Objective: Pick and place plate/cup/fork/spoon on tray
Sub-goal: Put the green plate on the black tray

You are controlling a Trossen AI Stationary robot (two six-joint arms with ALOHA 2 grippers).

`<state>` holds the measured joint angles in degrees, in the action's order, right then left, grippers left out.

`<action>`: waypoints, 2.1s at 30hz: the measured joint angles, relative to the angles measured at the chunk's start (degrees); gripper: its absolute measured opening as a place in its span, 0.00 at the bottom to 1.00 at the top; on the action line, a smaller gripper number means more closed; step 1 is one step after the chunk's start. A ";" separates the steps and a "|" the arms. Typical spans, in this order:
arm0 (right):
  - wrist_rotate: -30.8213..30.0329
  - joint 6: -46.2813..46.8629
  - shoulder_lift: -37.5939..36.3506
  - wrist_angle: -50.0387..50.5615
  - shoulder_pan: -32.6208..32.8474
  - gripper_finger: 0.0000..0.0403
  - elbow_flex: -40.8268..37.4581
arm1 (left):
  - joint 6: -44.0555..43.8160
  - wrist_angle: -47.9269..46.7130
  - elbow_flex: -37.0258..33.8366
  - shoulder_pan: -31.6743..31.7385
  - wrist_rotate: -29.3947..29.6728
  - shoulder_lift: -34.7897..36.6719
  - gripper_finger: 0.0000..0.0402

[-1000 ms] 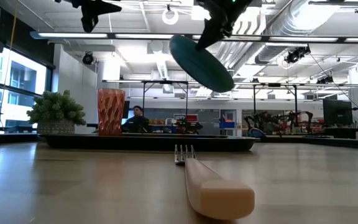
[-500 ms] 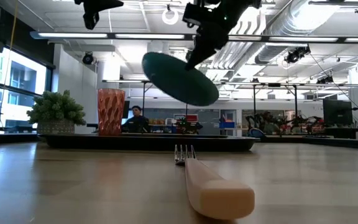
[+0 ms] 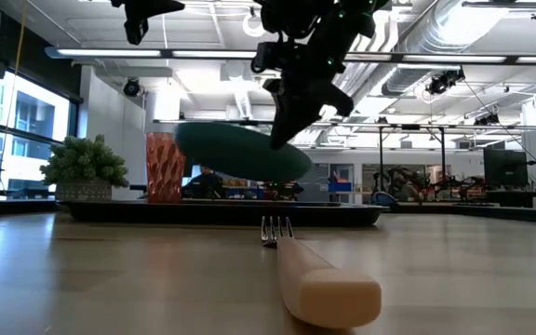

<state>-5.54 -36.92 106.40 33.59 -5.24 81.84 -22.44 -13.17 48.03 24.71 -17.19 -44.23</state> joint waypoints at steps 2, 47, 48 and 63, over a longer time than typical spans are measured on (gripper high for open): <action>0.04 -2.48 0.77 0.03 0.30 0.00 0.00 | 0.00 -0.05 0.00 0.00 0.00 0.00 0.25; 1.25 -12.03 7.12 1.83 -0.39 0.00 -0.07 | 0.00 -0.70 0.02 -0.02 -0.07 0.00 0.25; 1.27 -12.10 7.12 1.70 -0.39 0.00 -0.07 | 0.00 -0.70 0.02 -0.02 -0.10 0.00 0.25; 1.12 -12.54 7.12 1.61 -0.28 0.08 -0.07 | -0.01 -0.70 0.02 -0.02 -0.28 0.00 0.25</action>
<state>-4.42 -49.45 113.51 35.20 -5.52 81.78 -22.45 -13.87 48.05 24.69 -17.47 -44.23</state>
